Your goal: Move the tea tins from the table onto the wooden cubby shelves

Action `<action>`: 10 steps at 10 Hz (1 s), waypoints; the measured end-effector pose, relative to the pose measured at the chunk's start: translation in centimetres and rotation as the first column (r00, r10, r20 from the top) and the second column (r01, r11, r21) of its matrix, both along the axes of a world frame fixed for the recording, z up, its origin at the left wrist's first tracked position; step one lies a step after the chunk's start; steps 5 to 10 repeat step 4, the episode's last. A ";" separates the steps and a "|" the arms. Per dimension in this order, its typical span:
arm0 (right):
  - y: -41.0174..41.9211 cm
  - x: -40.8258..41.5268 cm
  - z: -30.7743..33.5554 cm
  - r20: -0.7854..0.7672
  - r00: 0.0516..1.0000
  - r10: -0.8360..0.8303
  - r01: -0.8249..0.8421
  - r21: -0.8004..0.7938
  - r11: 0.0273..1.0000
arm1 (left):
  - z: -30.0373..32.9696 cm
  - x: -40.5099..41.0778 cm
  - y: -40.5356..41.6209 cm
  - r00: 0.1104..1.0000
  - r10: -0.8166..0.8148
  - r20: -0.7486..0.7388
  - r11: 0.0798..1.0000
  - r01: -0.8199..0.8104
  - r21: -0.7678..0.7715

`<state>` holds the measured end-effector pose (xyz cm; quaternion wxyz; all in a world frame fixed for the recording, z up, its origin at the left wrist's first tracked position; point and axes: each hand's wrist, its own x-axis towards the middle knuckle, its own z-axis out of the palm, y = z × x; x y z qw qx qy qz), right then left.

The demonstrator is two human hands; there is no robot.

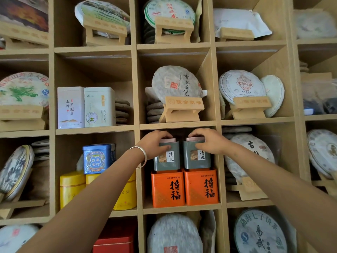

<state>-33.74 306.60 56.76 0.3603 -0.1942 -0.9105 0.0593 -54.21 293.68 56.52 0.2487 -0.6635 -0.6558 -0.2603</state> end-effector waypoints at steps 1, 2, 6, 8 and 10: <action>0.0 0.0 -0.1 -0.001 1.000 -0.007 0.007 -0.003 1.000 | -0.1 0.1 -0.2 1.000 -0.017 0.009 1.000 0.016 0.026; -0.4 0.3 -0.2 -0.020 1.000 -0.012 0.012 0.011 1.000 | -0.3 0.4 -1.0 1.000 -0.029 -0.007 0.999 0.029 0.046; -1.4 1.5 -0.5 -0.111 0.993 0.045 -0.035 0.089 0.995 | -1.1 0.2 -3.0 0.998 -0.058 -0.029 0.991 0.061 0.116; -1.4 1.5 -0.5 -0.111 0.993 0.045 -0.035 0.089 0.995 | -1.1 0.2 -3.0 0.998 -0.058 -0.029 0.991 0.061 0.116; -1.4 1.5 -0.5 -0.111 0.993 0.045 -0.035 0.089 0.995 | -1.1 0.2 -3.0 0.998 -0.058 -0.029 0.991 0.061 0.116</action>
